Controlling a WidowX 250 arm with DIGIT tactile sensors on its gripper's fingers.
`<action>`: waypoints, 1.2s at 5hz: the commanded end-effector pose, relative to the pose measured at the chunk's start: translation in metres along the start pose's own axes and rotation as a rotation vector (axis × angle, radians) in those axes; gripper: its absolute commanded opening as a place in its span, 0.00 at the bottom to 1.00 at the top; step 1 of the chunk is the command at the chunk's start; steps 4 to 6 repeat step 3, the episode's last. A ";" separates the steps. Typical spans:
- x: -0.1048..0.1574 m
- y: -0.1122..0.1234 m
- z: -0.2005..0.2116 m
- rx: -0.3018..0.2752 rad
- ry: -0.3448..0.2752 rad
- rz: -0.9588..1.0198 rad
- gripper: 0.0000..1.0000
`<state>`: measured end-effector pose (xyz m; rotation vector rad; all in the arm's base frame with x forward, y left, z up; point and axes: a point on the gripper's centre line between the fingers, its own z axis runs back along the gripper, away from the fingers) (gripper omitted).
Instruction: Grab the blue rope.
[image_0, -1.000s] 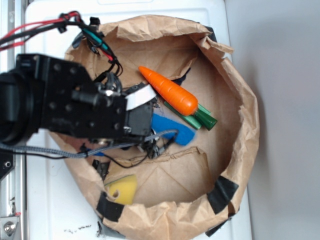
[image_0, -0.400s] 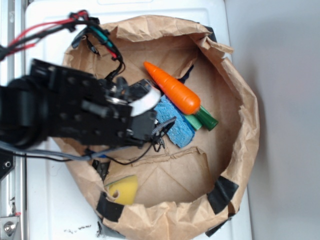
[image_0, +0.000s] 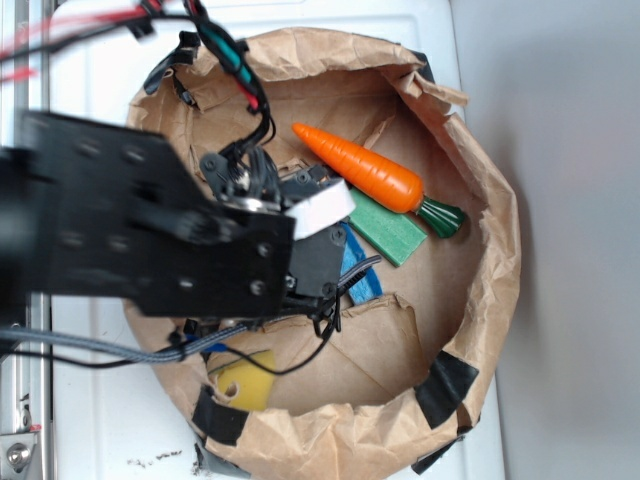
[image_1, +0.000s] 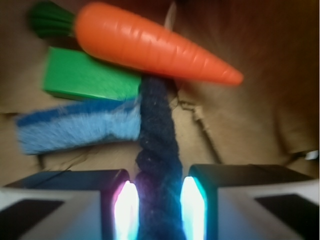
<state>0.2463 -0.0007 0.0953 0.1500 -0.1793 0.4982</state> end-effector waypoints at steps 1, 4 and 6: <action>0.011 -0.017 0.068 -0.069 -0.151 -0.200 0.00; 0.009 -0.017 0.075 -0.080 -0.160 -0.250 1.00; 0.009 -0.017 0.075 -0.080 -0.160 -0.250 1.00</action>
